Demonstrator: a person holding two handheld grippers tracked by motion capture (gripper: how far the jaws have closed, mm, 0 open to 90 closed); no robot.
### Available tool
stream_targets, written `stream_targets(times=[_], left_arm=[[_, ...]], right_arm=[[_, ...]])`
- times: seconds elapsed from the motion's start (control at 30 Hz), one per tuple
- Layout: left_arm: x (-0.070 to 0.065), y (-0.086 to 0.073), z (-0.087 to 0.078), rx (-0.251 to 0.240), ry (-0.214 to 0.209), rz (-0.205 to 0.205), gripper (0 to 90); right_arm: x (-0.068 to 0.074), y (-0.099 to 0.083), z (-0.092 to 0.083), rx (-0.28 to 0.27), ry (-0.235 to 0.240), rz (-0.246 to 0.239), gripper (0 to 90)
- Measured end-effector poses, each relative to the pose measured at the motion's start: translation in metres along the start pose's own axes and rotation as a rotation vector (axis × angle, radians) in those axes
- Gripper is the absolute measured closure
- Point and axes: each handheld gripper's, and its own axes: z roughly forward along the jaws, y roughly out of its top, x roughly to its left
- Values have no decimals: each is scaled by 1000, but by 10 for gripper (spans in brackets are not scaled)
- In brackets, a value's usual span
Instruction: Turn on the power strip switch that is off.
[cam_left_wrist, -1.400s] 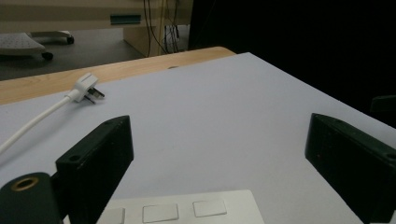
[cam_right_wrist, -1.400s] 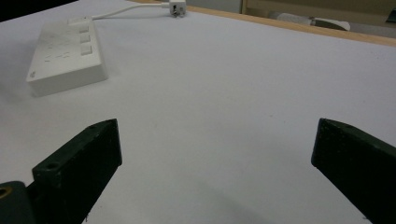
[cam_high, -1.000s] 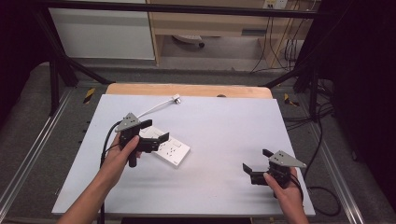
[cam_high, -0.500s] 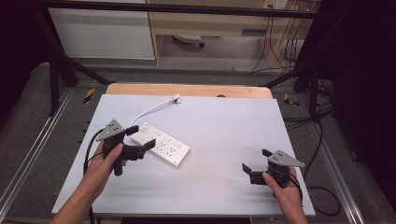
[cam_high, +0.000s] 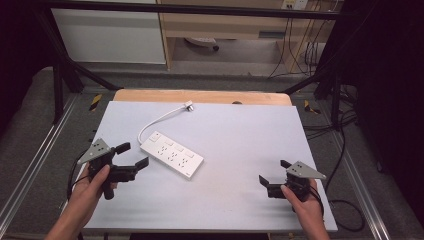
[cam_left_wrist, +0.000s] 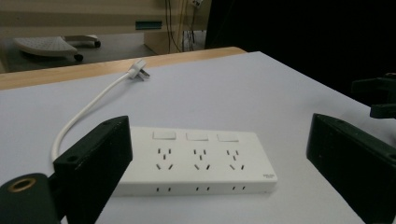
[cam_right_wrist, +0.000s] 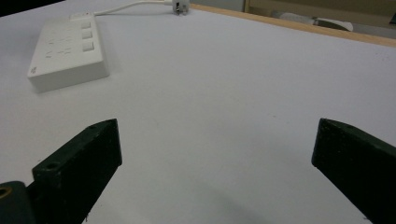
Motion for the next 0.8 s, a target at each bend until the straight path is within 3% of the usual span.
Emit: stream_targets(times=[0.2,0.47,0.57,0.8], left_arm=[[11,-11,-22,-12,43,-10,70],[25,-36,-36,-7,101,-17,73],[28,-47,-38,-9,96,-42,80],[29,-67,-32,69,117,-11,95]], right_arm=[[1,0,0,3,1,0,20],[1,0,0,3,1,-1,20],[0,0,0,4,-2,-3,20],[0,-2,4,23,-11,-5,20]])
